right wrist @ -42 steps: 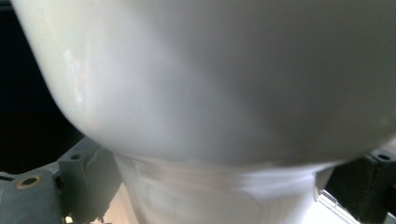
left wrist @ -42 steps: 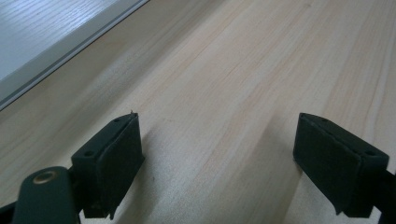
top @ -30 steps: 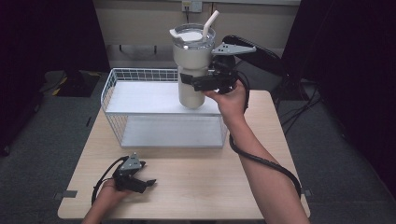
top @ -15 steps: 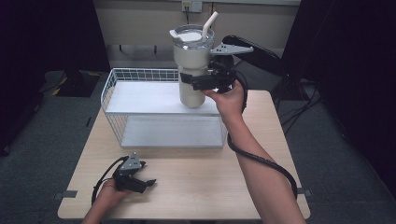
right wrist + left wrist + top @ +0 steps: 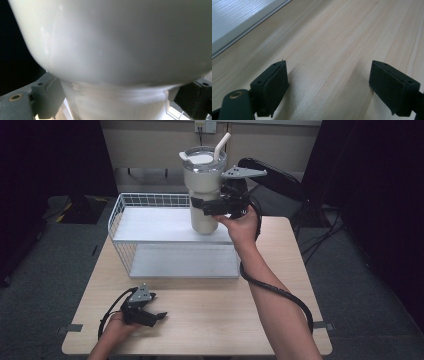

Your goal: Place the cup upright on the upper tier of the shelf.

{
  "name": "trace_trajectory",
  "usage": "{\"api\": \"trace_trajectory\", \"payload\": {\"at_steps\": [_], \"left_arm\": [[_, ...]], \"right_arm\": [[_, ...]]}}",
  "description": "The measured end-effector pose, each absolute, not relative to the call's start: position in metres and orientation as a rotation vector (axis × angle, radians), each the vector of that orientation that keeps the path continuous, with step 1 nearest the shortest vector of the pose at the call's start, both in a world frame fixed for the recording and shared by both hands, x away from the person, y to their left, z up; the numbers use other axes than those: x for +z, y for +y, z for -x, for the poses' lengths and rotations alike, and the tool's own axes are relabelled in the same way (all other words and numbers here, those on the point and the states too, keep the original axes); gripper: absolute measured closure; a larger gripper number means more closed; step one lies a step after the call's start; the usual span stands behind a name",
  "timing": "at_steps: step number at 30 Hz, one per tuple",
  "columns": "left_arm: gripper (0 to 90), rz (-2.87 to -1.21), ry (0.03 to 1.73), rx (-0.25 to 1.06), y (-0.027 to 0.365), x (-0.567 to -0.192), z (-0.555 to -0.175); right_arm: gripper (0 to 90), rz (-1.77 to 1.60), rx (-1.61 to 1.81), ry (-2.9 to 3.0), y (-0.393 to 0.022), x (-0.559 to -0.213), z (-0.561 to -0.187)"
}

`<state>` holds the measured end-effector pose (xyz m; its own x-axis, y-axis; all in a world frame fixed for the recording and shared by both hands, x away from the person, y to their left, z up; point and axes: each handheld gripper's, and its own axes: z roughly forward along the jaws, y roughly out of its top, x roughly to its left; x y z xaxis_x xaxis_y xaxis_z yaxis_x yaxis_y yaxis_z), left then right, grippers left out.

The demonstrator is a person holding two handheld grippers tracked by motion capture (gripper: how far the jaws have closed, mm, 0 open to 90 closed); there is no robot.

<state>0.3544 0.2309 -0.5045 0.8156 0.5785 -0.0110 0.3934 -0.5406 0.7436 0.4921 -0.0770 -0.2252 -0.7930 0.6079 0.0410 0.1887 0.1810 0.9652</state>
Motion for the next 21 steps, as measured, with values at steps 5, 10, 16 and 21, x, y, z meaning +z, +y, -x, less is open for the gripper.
{"api": "trace_trajectory", "payload": {"at_steps": [5,10,16,21], "left_arm": [[15.0,-2.211,0.71,0.302,0.231,-0.504,-0.354],[15.0,-2.211,0.71,0.302,0.231,-0.504,-0.354],[15.1,-2.211,0.71,0.302,0.231,-0.504,-0.354],[15.1,-2.211,0.71,0.302,0.231,-0.504,-0.354]], "right_arm": [[9.6,-0.762,1.637,2.107,-0.076,-0.228,-0.495],[9.6,-0.779,1.641,2.096,-0.077,-0.231,-0.498],[9.6,-0.801,1.629,2.085,-0.077,-0.236,-0.502],[9.5,-0.82,1.647,2.08,-0.077,-0.24,-0.504]]}}
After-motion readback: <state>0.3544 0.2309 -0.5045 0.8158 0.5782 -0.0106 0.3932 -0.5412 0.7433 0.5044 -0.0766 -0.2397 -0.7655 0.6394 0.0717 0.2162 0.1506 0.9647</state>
